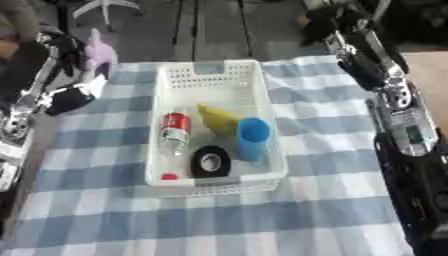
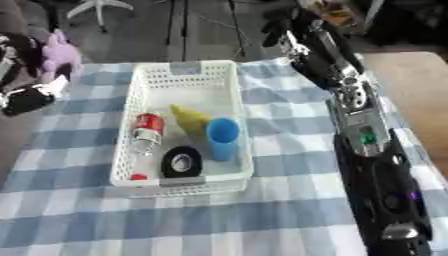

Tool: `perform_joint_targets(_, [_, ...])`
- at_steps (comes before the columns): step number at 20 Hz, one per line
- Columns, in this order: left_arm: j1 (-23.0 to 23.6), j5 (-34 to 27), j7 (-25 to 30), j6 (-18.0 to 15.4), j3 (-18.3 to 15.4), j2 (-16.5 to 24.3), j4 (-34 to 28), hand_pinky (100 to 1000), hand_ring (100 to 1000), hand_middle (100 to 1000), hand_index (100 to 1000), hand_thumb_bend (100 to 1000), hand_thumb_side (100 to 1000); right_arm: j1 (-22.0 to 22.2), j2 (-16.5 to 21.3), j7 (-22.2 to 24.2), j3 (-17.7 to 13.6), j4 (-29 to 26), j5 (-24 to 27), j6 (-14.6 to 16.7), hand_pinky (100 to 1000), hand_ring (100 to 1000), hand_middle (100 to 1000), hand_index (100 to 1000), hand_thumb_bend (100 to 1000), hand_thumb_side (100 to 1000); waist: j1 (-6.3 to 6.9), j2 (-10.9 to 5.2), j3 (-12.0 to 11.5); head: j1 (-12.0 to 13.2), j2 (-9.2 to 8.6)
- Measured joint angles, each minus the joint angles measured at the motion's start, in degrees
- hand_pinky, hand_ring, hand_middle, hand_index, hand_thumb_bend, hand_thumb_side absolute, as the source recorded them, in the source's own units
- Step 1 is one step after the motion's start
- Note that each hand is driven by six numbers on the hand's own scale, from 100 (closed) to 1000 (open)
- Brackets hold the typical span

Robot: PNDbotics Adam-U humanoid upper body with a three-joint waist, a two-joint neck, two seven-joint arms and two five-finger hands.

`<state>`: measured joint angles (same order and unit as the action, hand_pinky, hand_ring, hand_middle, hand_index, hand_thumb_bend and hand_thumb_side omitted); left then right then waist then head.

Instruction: Pick up objects on the table and place them in the box.

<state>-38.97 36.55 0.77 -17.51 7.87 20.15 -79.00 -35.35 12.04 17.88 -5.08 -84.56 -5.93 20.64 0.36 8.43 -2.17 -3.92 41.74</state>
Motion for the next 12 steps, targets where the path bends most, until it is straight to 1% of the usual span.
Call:
perform_joint_targets(3, [-1.79,0.41,2.07,-3.32,1.93,-1.88,4.80,100,390,415,575,347,432,0.00,-0.15,0.01,0.16,0.01,0.00,0.01,624,567,602,776,100,657,0.00,0.00,0.33,0.19,0.00])
perform_joint_targets(6, [-2.63,4.07,3.89,-5.89,3.37,-3.31,8.93,104,394,419,578,343,437,0.00,-0.18,0.04,0.18,0.01,0.00,0.03,624,566,601,776,100,661,-0.01,0.00,0.49,0.19,0.01])
perform_joint_targets(9, [-2.97,8.29,4.54,-8.02,4.29,-4.54,12.16,106,395,420,578,343,438,0.00,-0.24,0.14,0.18,0.01,0.00,0.04,624,566,601,776,100,663,-0.01,0.00,0.60,0.10,0.01])
perform_joint_targets(10, [-2.97,9.43,4.51,-8.58,4.41,-4.82,12.94,169,433,455,615,498,478,0.00,-0.29,0.17,0.18,0.01,0.00,0.02,624,566,601,776,100,665,-0.01,0.00,0.62,0.09,0.01])
perform_joint_targets(11, [-2.98,10.62,4.53,-9.08,4.63,-5.03,13.56,169,433,455,615,498,478,0.00,-0.32,0.18,0.18,0.01,0.00,0.01,624,566,601,776,100,665,-0.01,0.00,0.64,0.09,0.01])
perform_joint_targets(12, [-2.98,12.02,4.50,-9.42,4.77,-5.24,14.07,408,608,650,795,890,666,0.00,-0.32,0.19,0.18,0.01,0.00,0.01,624,566,601,776,100,667,-0.01,0.00,0.69,0.08,0.01])
